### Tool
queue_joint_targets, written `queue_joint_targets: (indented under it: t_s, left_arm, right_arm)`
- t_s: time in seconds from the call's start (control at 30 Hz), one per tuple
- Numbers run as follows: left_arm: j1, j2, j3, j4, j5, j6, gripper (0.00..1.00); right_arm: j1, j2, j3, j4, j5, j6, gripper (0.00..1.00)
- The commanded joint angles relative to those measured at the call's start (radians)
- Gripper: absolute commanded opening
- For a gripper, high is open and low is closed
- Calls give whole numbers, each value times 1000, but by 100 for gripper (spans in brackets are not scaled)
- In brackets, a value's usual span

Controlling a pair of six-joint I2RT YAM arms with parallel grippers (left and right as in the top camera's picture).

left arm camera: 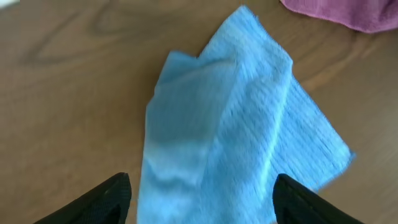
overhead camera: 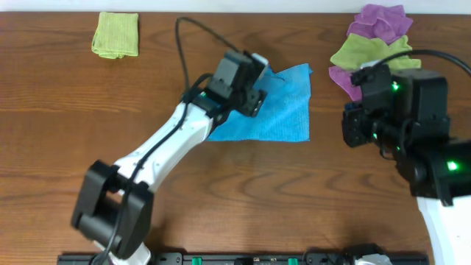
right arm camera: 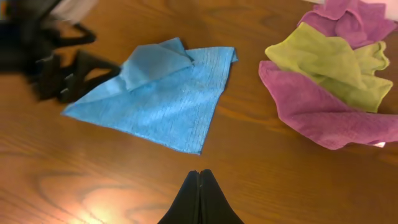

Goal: Fold the cloth

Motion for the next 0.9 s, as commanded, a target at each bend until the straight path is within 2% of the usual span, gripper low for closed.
queue_joint_targets:
  t_s: [0.0, 0.2, 0.33, 0.5, 0.6, 0.87]
  left_arm:
    - [-10, 87, 99, -30, -62, 84, 74]
    - [-42, 230, 228, -74, -111, 175, 74]
    - [-72, 276, 252, -77, -111, 184, 75]
    - [-105, 309, 252, -70, -115, 263, 88]
    - [-110, 327, 252, -4, -175, 283, 93]
    - [-105, 403, 252, 205, -281, 323, 94]
  right_arm:
    - [-5, -42, 0, -13, -5, 13, 1]
    - [-5, -100, 0, -17, -5, 24, 2]
    - [-5, -110, 0, -29, -5, 24, 2]
    - [-5, -105, 0, -50, -5, 24, 1]
    - [-5, -105, 0, -57, -6, 24, 1]
    - [-5, -105, 0, -105, -13, 24, 1]
